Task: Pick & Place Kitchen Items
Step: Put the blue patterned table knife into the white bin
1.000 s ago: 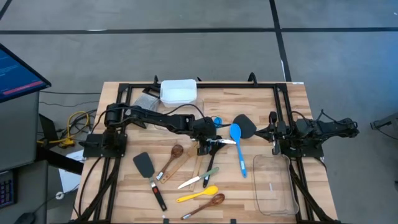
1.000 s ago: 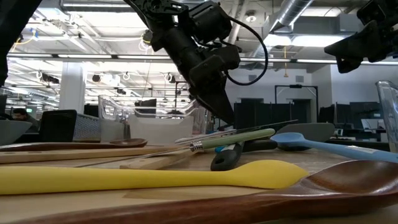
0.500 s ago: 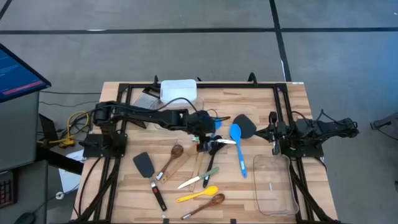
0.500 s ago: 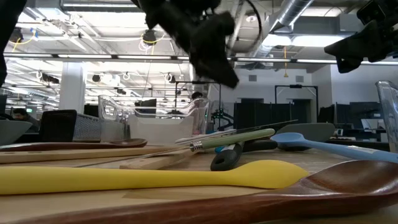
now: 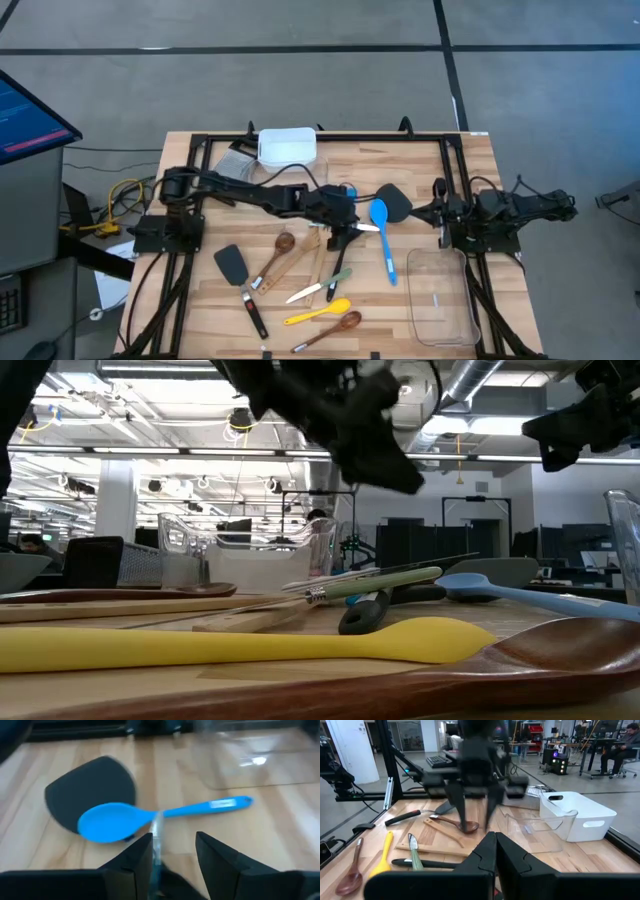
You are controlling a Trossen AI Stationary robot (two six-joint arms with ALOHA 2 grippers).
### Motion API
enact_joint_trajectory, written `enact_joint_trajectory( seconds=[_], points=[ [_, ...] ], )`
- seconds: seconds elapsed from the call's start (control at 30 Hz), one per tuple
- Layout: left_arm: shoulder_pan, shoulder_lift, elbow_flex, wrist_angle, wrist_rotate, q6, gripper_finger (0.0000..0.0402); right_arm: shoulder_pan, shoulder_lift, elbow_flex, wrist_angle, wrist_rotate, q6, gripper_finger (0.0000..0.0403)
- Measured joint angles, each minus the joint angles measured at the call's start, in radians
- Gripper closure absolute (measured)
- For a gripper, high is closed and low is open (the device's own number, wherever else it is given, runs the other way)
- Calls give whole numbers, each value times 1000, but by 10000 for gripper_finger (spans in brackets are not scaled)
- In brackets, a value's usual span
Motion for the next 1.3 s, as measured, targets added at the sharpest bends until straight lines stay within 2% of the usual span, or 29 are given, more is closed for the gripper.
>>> enact_joint_trajectory(
  seconds=[0.1, 0.33, 0.53, 0.63, 0.8, 0.9, 1.1, 1.17, 1.3],
  points=[
    [15, 35, 3, 51, 23, -3, 263, 0, 0, 11, 1, 0, 0, 403],
    [25, 85, 96, 55, 43, -12, 263, 0, 0, 13, -12, 0, 0, 403],
    [25, 86, 104, 31, 70, -15, 266, 0, 0, 13, -14, 0, 0, 403],
    [25, 84, 104, -55, 71, -18, 272, 0, 1, 13, -17, 0, 36, 403],
    [40, 45, 102, -335, 72, -19, 287, -6, 35, 13, 15, 8, 86, 403],
    [51, 10, 103, -382, 74, -19, 300, -22, 99, 13, 63, 14, 113, 403],
    [57, -59, 74, -350, 69, 58, 342, -65, 331, 29, 149, 22, 149, 403],
    [58, -96, 25, -334, 70, 59, 362, -80, 412, 61, 173, 22, 177, 403],
    [59, -194, -123, -199, 70, 60, 396, -94, 568, 132, 165, 21, 184, 403]
  ],
)
